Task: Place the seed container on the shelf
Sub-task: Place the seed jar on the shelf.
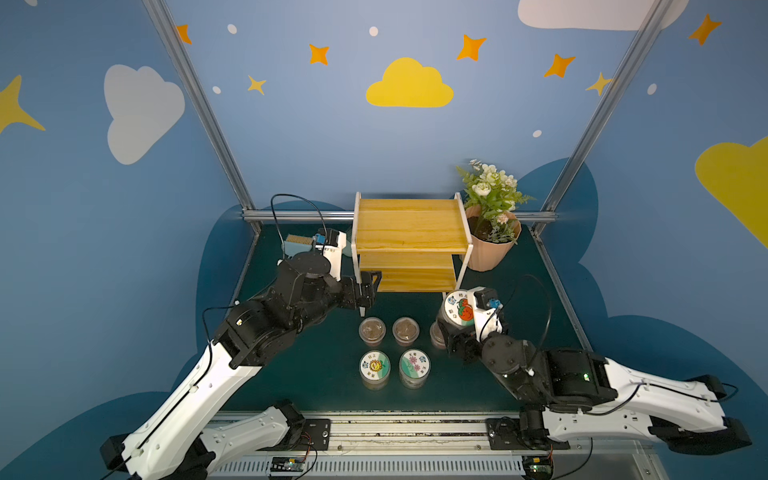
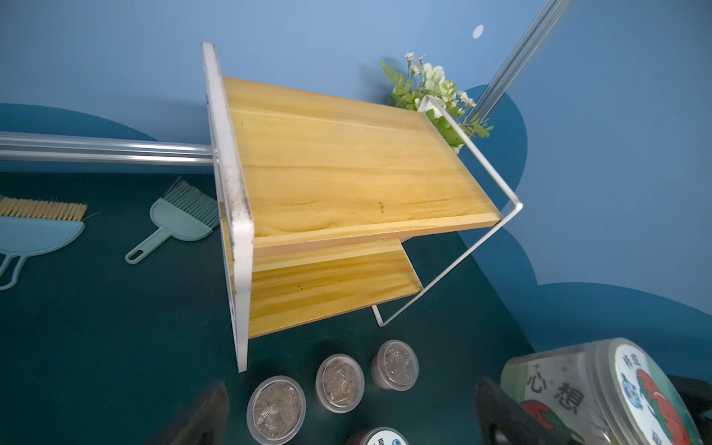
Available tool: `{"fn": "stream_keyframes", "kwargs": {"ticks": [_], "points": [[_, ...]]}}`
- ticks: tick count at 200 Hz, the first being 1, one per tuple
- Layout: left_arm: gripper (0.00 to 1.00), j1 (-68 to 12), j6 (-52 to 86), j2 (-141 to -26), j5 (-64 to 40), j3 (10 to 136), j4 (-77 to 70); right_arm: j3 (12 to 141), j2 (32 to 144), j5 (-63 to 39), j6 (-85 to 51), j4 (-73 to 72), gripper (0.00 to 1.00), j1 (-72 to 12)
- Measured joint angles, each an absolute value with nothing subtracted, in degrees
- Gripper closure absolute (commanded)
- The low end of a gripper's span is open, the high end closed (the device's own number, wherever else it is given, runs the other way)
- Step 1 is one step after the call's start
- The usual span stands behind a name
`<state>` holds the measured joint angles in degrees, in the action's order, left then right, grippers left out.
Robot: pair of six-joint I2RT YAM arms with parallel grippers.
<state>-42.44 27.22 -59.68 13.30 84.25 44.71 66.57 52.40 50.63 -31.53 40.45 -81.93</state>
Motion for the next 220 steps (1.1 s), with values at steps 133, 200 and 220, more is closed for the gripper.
{"fn": "stream_keyframes", "kwargs": {"ticks": [133,200,220], "points": [[0.0,-38.33,28.53,-64.49,8.71,88.47,43.62,103.88,75.37,26.24,-23.64,49.84,0.53,-55.57],[0.0,-36.71,30.09,-56.64,8.32,79.33,43.44,109.23,80.53,18.22,-19.59,50.57,0.53,-45.01],[0.0,-36.32,30.35,-55.72,8.34,78.96,43.62,110.21,81.6,16.56,-19.2,50.65,0.53,-43.55]]}}
